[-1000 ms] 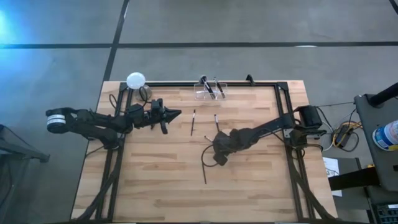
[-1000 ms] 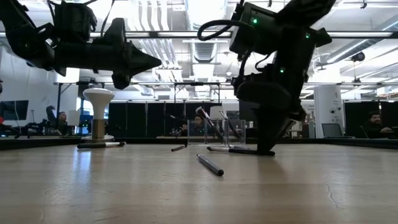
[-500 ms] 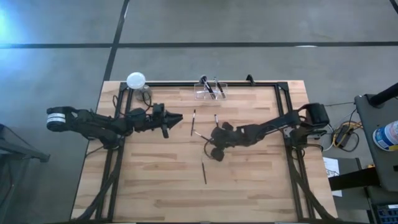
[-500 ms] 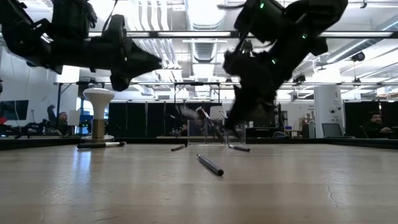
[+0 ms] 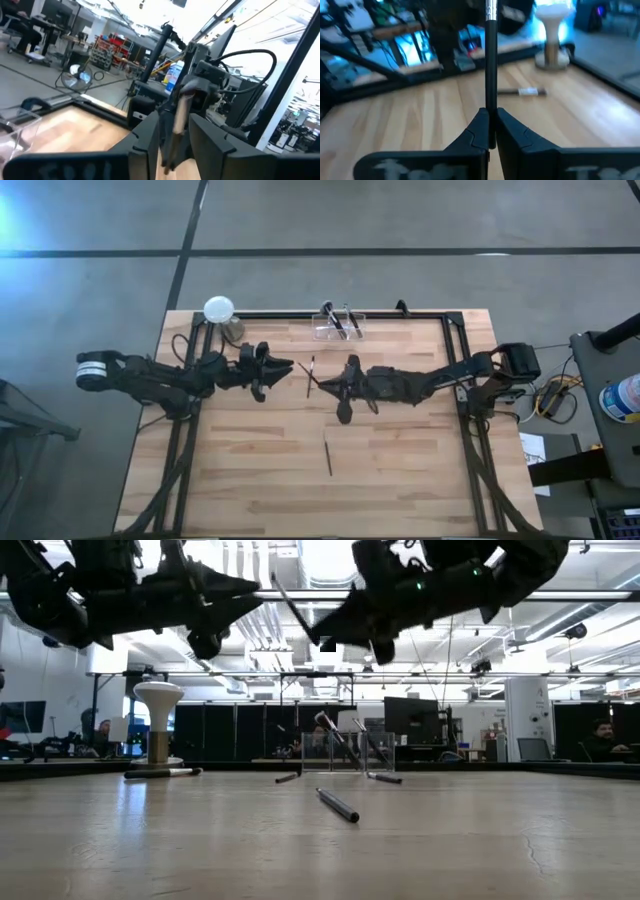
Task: Pick & Place Makeup Brushes
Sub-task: Put the black eyeshadow brush into the transparent organizer
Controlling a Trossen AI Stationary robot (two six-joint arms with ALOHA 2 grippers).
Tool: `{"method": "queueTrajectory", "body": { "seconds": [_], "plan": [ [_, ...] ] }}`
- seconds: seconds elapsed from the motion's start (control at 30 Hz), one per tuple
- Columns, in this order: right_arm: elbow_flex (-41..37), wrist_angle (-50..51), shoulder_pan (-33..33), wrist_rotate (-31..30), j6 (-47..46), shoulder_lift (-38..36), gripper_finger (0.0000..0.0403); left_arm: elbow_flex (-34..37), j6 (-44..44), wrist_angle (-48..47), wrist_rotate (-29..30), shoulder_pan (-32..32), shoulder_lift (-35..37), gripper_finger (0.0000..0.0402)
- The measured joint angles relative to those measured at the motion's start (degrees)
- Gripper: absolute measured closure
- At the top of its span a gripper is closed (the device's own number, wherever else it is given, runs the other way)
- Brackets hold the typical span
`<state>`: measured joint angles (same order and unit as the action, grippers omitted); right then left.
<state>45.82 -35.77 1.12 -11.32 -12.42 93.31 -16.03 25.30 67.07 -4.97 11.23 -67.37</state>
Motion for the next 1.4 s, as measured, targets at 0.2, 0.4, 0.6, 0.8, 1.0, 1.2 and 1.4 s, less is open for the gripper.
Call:
{"method": "queueTrajectory", "body": {
  "seconds": [0.2,0.4,0.6,0.8,1.0,1.2,1.4],
  "plan": [
    [2.57,-0.81,-0.65,1.13,2.97,0.53,0.039,-3.56,-2.05,-0.22,-0.28,-0.33,-2.33,0.0301],
    [3.46,-0.96,-0.82,1.37,4.62,0.58,0.039,-6.28,-4.53,-0.41,-0.54,-0.83,-4.91,0.0301],
    [3.46,-1.01,-0.98,1.97,4.67,0.58,0.039,-7.73,-6.02,-0.3,-3.15,-0.9,-5.43,0.0301],
    [3.44,-1.47,-1.08,1.96,4.54,0.58,0.039,-7.83,-6.1,-0.17,-4.94,-0.92,-5.43,0.0301],
    [3.43,-2.23,-1.32,2.48,4.26,0.6,0.039,-7.81,-6.08,-0.19,-4.96,-0.9,-5.43,0.0301],
    [3.42,-2.2,-1.3,4.31,3.89,0.62,0.039,-8.93,-6.06,-0.79,-4.92,-0.9,-5.43,0.0301],
    [3.42,-2.09,-1.31,4.9,3.85,0.62,0.039,-12.53,-7.11,-8.0,-5.29,-0.9,-5.43,0.0301]
  ]
}}
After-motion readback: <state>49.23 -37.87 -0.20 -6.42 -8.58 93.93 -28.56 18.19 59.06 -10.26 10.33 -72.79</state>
